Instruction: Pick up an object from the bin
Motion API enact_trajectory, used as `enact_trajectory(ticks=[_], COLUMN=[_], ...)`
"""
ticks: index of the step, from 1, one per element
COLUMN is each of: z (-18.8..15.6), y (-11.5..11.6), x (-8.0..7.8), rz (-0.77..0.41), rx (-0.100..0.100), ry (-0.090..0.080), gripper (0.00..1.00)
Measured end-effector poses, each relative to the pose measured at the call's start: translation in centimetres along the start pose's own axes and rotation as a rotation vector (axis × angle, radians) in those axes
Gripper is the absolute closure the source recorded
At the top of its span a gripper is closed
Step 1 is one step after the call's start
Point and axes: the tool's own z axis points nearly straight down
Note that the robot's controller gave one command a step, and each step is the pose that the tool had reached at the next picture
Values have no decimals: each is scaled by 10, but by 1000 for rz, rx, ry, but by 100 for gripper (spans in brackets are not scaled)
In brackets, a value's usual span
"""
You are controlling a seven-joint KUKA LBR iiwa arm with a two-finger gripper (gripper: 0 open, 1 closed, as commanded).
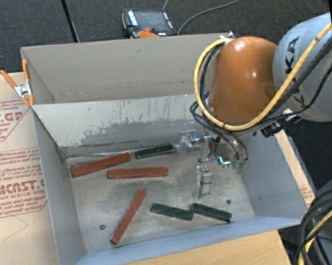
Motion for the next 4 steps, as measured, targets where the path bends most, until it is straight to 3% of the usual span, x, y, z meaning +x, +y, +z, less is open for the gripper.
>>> enact_trajectory(ticks=[1,2,3,4], z=[151,116,118,148], y=[-55,5,29,9], x=[32,30,37,37], rz=[60,58,225,333], rx=[0,-4,-1,-1], ry=[-6,-9,-5,-6], gripper=[0,0,0,0])
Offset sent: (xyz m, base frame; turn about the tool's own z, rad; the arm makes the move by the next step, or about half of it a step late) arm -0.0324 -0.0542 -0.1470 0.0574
